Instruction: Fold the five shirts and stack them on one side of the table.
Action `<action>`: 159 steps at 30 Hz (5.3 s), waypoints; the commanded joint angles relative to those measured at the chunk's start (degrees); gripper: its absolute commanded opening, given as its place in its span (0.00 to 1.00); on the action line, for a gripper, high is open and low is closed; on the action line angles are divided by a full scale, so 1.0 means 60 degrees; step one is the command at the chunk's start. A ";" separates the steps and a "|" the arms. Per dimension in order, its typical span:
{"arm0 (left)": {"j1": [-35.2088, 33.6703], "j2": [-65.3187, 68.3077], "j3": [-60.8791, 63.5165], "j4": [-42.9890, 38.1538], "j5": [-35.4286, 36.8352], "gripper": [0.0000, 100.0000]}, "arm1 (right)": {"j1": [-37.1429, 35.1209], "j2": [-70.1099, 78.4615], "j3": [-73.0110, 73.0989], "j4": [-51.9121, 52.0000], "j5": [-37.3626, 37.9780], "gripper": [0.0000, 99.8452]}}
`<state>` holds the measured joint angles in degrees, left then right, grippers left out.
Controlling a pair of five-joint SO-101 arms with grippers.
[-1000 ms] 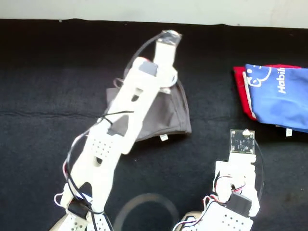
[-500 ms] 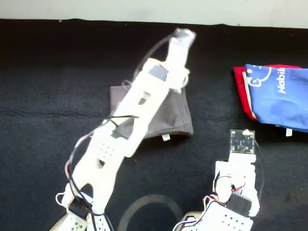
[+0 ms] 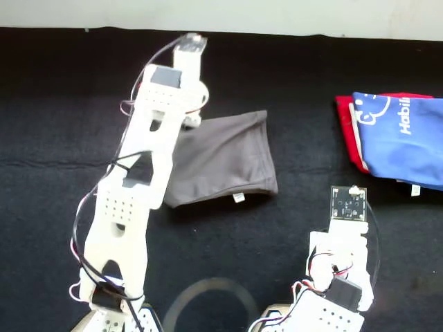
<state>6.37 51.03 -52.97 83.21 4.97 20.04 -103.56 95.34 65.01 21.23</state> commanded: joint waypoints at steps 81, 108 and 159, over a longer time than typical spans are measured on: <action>-0.1033 0.0696 -0.0315 -0.1201 -0.0059 0.01 | -0.6264 1.6139 -0.9311 -0.4432 -0.3048 0.01; -0.1634 0.1370 -0.4549 0.1832 -0.0015 0.01 | -0.5780 1.3414 -0.9326 -0.3026 -0.3048 0.01; -0.0271 -0.9883 1.4000 -0.4835 0.0630 0.01 | -0.6117 2.3333 -2.1297 0.0432 -0.3004 0.01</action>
<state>5.58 -3.56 35.21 50.86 8.31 -18.11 39.91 -27.21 61.05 3.12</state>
